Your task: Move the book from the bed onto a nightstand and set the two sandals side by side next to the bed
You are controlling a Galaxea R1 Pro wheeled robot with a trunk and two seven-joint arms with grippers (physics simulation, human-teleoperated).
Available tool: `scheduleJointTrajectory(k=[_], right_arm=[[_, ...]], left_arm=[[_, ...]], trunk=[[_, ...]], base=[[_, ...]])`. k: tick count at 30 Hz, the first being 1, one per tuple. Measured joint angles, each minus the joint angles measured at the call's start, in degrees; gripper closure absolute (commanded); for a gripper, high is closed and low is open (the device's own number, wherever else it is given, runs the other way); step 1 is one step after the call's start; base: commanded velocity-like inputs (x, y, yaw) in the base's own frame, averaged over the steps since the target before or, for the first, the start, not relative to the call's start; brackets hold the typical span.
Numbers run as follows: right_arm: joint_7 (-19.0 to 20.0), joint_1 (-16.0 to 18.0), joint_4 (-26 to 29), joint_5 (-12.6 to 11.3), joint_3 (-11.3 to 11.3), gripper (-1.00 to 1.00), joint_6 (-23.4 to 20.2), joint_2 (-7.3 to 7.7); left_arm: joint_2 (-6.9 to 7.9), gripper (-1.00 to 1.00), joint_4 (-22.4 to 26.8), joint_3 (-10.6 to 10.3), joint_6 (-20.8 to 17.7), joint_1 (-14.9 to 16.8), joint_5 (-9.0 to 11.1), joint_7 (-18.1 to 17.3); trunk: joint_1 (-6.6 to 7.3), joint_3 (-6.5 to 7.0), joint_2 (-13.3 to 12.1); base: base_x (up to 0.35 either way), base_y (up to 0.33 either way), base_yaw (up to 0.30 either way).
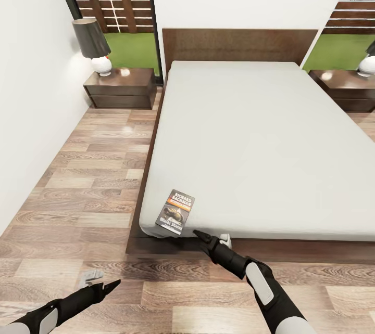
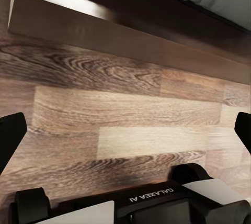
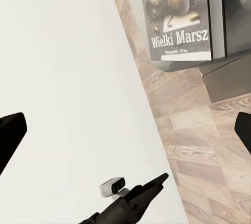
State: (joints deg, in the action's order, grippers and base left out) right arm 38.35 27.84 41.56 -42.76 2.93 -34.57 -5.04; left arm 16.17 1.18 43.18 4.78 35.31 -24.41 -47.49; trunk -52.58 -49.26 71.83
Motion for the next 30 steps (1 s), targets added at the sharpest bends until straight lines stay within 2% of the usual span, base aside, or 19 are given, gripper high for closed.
scheduleJointTrajectory(k=[3, 5, 9, 11, 13, 18, 30], right_arm=[[-0.07, 0.0, -0.08, -0.11, -0.08, -1.0, -0.01, -0.27], [-0.27, 0.0, -0.24, -0.13, -0.19, -1.0, -0.01, -1.2], [-0.35, 0.0, -0.4, 0.07, -2.3, -1.0, 0.04, -1.97], [-0.36, 0.01, -0.48, 0.14, -4.64, -1.0, 2.7, -2.13], [-0.37, 0.01, -0.51, 0.18, -5.14, -1.0, 5.43, -2.16], [-0.39, 0.01, -0.53, 0.22, -5.47, -1.0, 7.52, -2.02], [-0.3, 0.01, -0.53, 0.23, -5.48, -1.0, 7.84, -1.91]], left_arm=[[-0.07, -1.0, 0.0, 0.0, 0.0, 0.0, -0.03, 0.01], [-0.09, -1.0, 0.0, 0.0, 0.0, 0.0, -0.03, 0.01], [-0.1, -1.0, 0.0, 0.0, 0.0, 0.0, -0.04, -0.01], [-0.1, -1.0, 0.0, 0.0, 0.0, 0.0, -0.04, -0.03], [-0.2, -1.0, 0.0, -0.01, 0.0, 0.0, -0.04, -0.07], [-0.35, -1.0, 0.0, 0.0, -0.02, 0.0, -0.04, 0.01], [-0.45, -1.0, -0.01, 0.0, -0.08, 0.0, -0.04, 0.13]], trunk=[[0.0, 0.0, 0.0], [0.0, 0.0, 0.0], [0.0, 0.0, 0.0], [0.0, 0.0, 0.0], [0.0, 0.0, 0.0], [0.0, 0.0, 0.0], [0.0, 0.0, 0.0]], base=[[0.0, 0.0, 0.0], [0.0, 0.0, 0.0], [0.0, 0.0, 0.0], [0.0, 0.0, 0.0], [0.0, 0.0, 0.0], [0.0, 0.0, 0.0], [0.0, 0.0, 0.0]])
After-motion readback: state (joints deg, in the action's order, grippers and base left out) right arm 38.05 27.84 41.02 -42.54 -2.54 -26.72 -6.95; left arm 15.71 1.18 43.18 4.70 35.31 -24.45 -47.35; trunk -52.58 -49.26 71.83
